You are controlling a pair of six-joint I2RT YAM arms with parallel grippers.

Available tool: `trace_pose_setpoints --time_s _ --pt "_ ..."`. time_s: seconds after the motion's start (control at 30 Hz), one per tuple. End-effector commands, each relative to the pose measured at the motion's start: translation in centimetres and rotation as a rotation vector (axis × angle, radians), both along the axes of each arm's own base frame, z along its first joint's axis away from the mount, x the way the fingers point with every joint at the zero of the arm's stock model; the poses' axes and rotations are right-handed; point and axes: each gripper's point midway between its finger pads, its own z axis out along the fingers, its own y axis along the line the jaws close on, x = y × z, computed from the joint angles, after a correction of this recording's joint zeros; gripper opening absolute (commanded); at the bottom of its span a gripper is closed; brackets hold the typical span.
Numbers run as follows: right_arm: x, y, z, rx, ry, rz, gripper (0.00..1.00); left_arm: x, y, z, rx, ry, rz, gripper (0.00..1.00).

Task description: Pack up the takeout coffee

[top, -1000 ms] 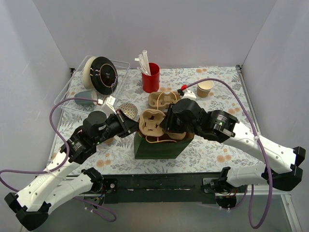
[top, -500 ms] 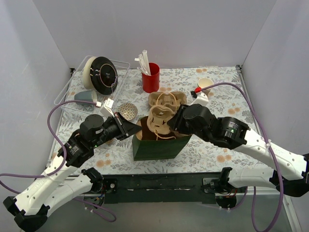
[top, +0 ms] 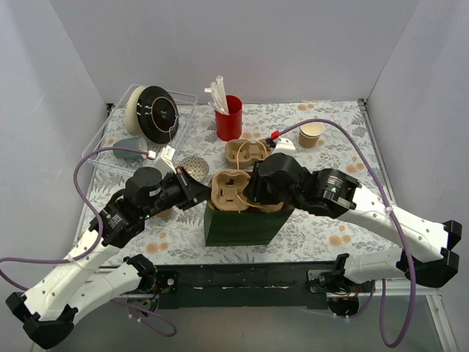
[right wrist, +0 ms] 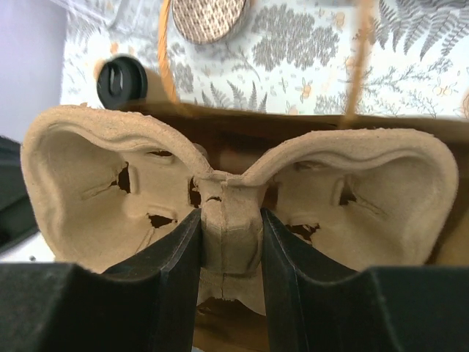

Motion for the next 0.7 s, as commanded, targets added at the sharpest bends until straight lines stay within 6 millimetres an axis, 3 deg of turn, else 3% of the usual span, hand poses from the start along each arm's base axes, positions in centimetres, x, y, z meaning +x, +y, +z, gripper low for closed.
trace_pose_setpoints --time_s 0.0,0.13,0.17,0.2,0.37,0.47,0.5,0.53,0.67 --pt "-2.0 -0.2 0.7 -0.088 0.028 0.071 0.01 0.1 0.3 2.5 -0.002 -0.007 0.021 0.0" --pt "-2.4 0.8 0.3 -0.155 0.065 0.1 0.01 0.4 0.4 3.5 0.005 0.005 0.04 0.0" --pt "-2.4 0.0 0.1 -0.205 0.078 0.087 0.01 0.5 0.5 3.4 0.01 0.014 0.048 0.0" --pt "-2.4 0.1 0.8 -0.206 0.077 0.078 0.01 0.5 0.5 3.2 0.021 0.027 0.05 0.0" --pt "-1.5 1.2 0.0 -0.243 0.065 0.055 0.02 0.3 0.8 2.0 0.037 0.081 0.073 0.0" --pt "-1.9 1.1 -1.9 -0.267 0.107 0.041 0.01 0.0 1.3 1.0 0.048 0.115 0.09 0.0" --pt "-1.8 1.7 -1.7 -0.223 0.1 0.043 0.01 0.0 1.4 0.9 0.045 0.122 0.096 0.0" --pt "-2.0 1.5 -3.1 -0.241 0.117 0.044 0.01 0.0 1.3 0.8 0.044 0.128 0.096 0.0" --pt "-1.8 1.1 -4.1 -0.266 0.109 0.031 0.01 -0.4 1.3 -0.2 0.064 0.165 0.086 0.0"
